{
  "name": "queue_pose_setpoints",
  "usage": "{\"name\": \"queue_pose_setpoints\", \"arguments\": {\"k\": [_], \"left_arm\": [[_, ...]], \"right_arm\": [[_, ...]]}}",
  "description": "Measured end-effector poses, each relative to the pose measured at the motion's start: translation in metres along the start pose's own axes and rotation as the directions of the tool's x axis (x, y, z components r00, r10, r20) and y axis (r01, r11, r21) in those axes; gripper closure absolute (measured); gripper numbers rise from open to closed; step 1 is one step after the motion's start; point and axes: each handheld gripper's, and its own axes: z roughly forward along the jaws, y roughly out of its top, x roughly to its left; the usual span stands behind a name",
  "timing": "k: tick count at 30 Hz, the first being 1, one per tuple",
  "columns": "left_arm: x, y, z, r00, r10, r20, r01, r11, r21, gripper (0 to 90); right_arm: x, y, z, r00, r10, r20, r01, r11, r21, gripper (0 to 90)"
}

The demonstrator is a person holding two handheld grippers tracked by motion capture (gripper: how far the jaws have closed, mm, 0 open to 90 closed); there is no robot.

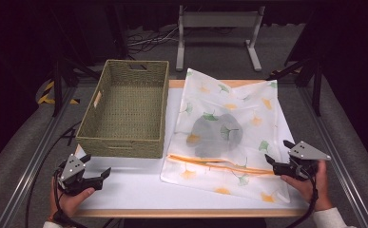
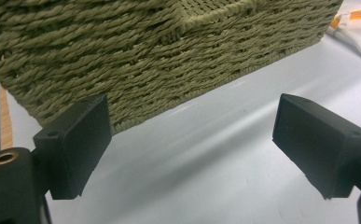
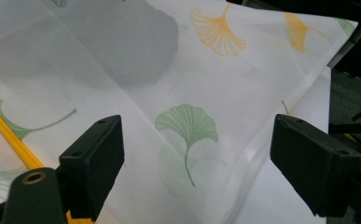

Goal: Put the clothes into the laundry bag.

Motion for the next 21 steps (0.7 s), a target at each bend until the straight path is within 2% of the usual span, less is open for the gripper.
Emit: {"name": "queue_pose_setpoints", "arguments": {"k": [9,17,21], "left_arm": [[0.010,-0.005,0.000,0.9982,-0.061,0.001,0.061,0.9977,-0.029,11.2],[0.009,-0.004,-0.001,0.9986,-0.052,-0.007,0.052,0.9980,-0.036,10.7],[0.009,-0.004,-0.001,0.9989,-0.047,-0.005,0.047,0.9982,-0.039,10.5]], "right_arm": [[-0.008,-0.017,-0.005,0.9970,0.077,0.006,-0.077,0.997,-0.011,17.7],[-0.007,-0.031,-0.002,0.9965,0.081,0.022,-0.081,0.996,0.029,17.0],[-0.007,-0.034,-0.001,0.9960,0.087,0.020,-0.087,0.996,0.016,17.1]]}}
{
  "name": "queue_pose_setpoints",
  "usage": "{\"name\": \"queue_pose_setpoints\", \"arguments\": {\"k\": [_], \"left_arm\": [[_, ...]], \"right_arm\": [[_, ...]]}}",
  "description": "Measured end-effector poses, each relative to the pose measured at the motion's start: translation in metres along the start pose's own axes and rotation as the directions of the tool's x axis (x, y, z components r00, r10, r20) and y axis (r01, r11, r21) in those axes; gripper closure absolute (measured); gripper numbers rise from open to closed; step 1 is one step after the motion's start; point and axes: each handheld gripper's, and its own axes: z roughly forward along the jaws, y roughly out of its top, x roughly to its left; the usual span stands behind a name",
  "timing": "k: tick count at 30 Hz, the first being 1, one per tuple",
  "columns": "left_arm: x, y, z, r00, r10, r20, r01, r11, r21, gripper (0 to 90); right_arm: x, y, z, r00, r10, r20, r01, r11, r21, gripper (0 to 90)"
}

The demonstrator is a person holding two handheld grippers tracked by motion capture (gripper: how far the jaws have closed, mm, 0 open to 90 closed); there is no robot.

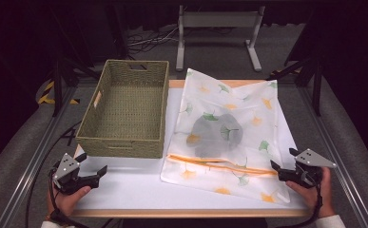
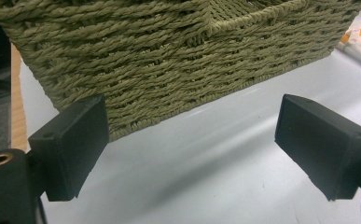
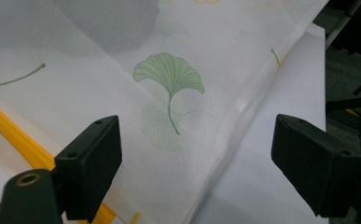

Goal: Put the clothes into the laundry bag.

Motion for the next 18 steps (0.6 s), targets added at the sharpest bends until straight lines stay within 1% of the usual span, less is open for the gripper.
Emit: {"name": "queue_pose_setpoints", "arguments": {"k": [3,5,8,10,15,18], "left_arm": [[-0.0002,-0.0005,-0.0003,1.0000,0.002,0.004,-0.002,1.0000,-0.001,10.3],[-0.0008,-0.0003,-0.0013,1.0000,0.005,0.002,-0.005,1.0000,-0.004,10.1],[-0.0006,-0.0001,-0.0009,1.0000,0.003,0.002,-0.003,1.0000,-0.007,9.9],[-0.0009,0.0001,-0.0006,1.0000,0.004,0.002,-0.004,1.0000,-0.003,9.9],[-0.0013,0.0003,-0.0002,1.0000,0.009,0.002,-0.009,1.0000,-0.003,9.7],[-0.0011,0.0001,-0.0001,1.0000,0.005,0.001,-0.005,1.0000,-0.003,9.7]], "right_arm": [[-0.0002,-0.0023,-0.0003,0.9999,0.016,0.006,-0.016,0.999,-0.033,17.1],[-0.0005,-0.0024,-0.0011,0.9994,0.033,-0.007,-0.034,0.998,-0.053,17.1],[0.0004,-0.0020,-0.0015,0.9997,0.024,-0.006,-0.025,0.998,-0.061,17.1],[0.0004,-0.0026,-0.0012,0.9995,0.028,-0.011,-0.028,0.998,-0.063,17.0],[0.0000,-0.0034,-0.0005,0.9994,0.033,-0.007,-0.034,0.997,-0.066,17.1],[-0.0002,-0.0037,-0.0003,0.9994,0.034,-0.008,-0.034,0.997,-0.068,17.0]]}}
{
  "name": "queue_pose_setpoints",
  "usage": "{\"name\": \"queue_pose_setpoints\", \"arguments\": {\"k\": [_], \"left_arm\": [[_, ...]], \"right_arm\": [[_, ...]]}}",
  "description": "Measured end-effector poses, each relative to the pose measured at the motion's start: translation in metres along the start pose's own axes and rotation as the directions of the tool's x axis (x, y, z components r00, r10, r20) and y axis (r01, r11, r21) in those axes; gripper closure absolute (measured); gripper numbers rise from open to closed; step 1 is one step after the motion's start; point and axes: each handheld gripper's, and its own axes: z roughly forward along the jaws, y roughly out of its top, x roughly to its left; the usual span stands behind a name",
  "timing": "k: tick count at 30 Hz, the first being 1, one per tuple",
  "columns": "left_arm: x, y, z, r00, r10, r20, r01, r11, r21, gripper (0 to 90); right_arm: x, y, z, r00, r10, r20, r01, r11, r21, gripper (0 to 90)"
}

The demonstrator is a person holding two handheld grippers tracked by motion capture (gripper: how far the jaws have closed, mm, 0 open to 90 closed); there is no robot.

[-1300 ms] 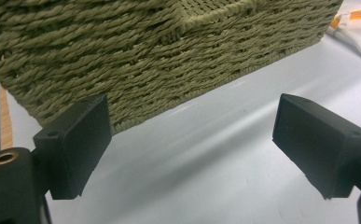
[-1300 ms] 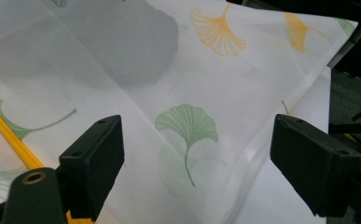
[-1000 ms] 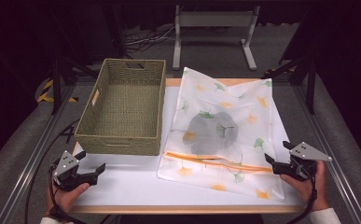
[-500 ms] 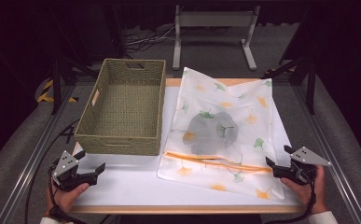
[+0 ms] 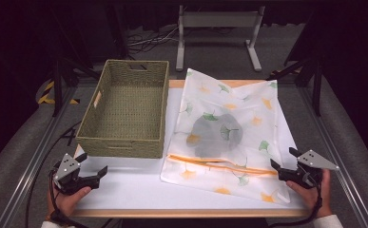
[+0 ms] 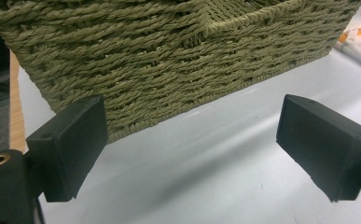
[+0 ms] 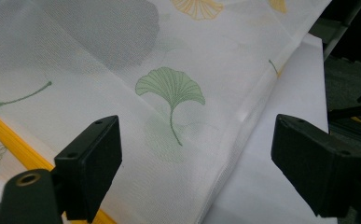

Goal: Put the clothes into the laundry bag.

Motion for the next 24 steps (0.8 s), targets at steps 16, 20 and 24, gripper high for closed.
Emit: {"name": "queue_pose_setpoints", "arguments": {"k": [16,20,24], "left_arm": [[-0.0007,0.0014,0.0013,1.0000,0.005,-0.008,-0.005,1.0000,0.004,8.4],[-0.0005,0.0017,0.0021,1.0000,0.007,-0.007,-0.007,1.0000,0.006,8.2],[-0.0005,0.0017,0.0038,1.0000,0.006,-0.004,-0.006,0.9999,0.010,8.1]], "right_arm": [[-0.0001,-0.0048,-0.0034,0.9997,0.009,0.022,-0.008,0.999,-0.050,16.2],[-0.0004,-0.0054,-0.0038,0.9996,0.013,0.025,-0.012,0.998,-0.054,15.4],[-0.0004,-0.0056,-0.0037,0.9995,0.016,0.029,-0.014,0.998,-0.056,14.5]]}}
